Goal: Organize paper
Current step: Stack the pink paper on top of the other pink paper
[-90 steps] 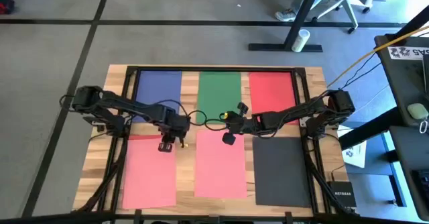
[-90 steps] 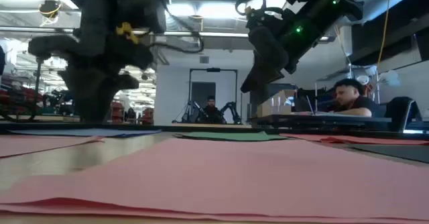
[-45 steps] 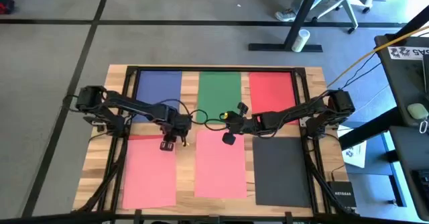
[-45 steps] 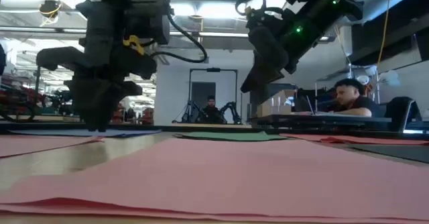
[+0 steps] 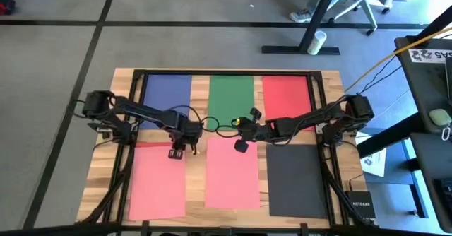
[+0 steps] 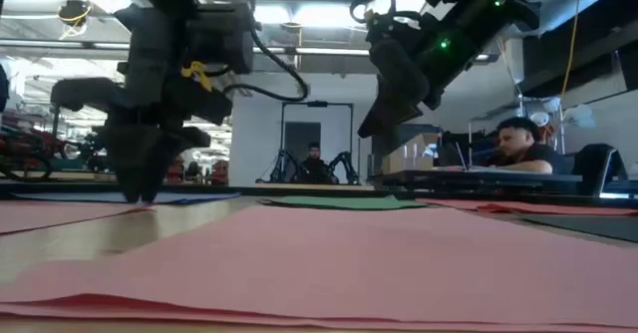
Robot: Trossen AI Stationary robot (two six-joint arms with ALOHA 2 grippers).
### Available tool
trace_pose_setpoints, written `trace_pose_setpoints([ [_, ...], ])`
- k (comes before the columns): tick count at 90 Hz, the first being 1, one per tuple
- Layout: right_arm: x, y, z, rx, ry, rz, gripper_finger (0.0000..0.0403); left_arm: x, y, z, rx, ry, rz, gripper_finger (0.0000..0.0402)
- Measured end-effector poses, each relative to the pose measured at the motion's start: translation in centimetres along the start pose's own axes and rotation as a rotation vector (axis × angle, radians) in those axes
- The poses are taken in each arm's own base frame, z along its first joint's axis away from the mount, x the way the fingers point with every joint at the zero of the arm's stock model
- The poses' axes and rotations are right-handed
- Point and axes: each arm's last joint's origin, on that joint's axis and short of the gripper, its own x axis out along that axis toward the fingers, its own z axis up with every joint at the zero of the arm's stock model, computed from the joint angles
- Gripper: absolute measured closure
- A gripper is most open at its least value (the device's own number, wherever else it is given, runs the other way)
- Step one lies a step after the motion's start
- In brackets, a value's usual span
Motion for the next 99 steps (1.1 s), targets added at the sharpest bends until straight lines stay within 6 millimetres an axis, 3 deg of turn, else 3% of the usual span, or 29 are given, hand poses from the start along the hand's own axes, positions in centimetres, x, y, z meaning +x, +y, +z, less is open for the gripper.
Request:
trace_pose_setpoints([
  [28, 0.0, 0.0, 0.0, 0.0, 0.001, 0.0, 0.0403, 0.5, 0.0, 0.0, -0.001, 0.03, -0.005, 0.0322],
  [53, 0.0, 0.0, 0.0, 0.0, 0.0, -0.001, 0.0403, 0.3, -0.1, -0.8, -0.021, 0.117, -0.019, 0.0396],
  [99, 0.0, 0.0, 0.0, 0.0, 0.0, -0.002, 0.0403, 0.3, -0.2, -0.7, -0.095, 0.11, -0.054, 0.0388],
])
